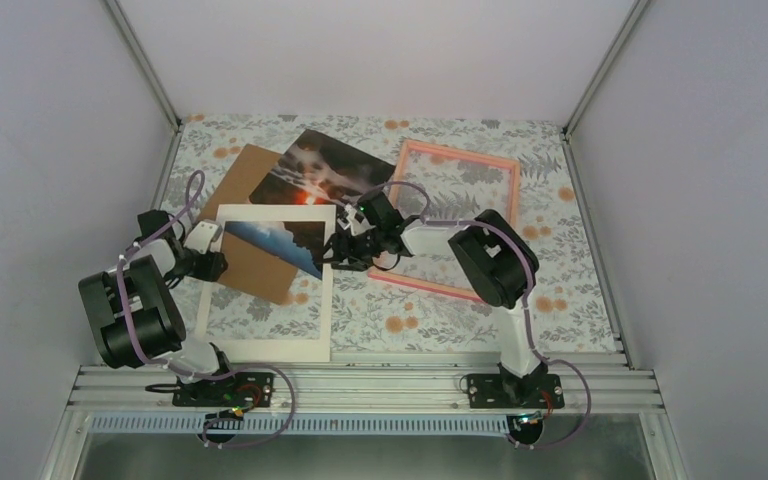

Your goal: Put the photo into the frame

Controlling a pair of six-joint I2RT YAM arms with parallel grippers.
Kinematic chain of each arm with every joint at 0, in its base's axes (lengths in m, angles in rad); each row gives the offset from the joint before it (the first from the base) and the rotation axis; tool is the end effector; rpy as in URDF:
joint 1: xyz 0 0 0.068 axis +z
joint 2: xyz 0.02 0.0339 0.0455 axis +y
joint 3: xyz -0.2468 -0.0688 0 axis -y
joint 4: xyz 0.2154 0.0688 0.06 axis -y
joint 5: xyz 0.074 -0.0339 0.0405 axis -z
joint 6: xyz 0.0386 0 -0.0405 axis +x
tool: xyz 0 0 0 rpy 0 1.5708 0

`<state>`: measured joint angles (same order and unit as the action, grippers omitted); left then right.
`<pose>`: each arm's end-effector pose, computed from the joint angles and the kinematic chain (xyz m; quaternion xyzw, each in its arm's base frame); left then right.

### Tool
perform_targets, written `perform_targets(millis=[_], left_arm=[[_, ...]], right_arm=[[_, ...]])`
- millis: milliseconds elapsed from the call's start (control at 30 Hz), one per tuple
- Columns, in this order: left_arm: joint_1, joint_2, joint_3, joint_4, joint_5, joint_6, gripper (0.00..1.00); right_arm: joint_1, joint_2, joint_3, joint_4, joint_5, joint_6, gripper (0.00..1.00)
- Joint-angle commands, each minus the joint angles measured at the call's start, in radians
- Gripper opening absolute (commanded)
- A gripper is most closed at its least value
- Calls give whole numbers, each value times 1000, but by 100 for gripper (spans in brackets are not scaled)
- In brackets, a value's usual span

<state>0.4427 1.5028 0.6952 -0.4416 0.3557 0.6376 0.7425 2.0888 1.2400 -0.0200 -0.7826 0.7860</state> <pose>0.2139 0.0865 0.1410 0.1227 0.9642 -0.0687 0.2250 0.2727 0.2872 0.1285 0.1122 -0.8707 -0.4785 0.0184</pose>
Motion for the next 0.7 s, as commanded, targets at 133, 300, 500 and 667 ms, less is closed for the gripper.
perform_targets(millis=[133,300,500,667], left_arm=[[-11,42,-40,-84,41,14,57],[16,-6,32,-151,139,34,61],[17,-12,187,-200,230,-37,70],[9,74,268,-139,217,-88,71]], right_arm=[[-30,-78,-21,91,3,-21,66],[-44,-113,63,-106,275,-193,73],[-54,-42,134,-188,385,-209,83],[-80,22,208,-184,384,-203,84]])
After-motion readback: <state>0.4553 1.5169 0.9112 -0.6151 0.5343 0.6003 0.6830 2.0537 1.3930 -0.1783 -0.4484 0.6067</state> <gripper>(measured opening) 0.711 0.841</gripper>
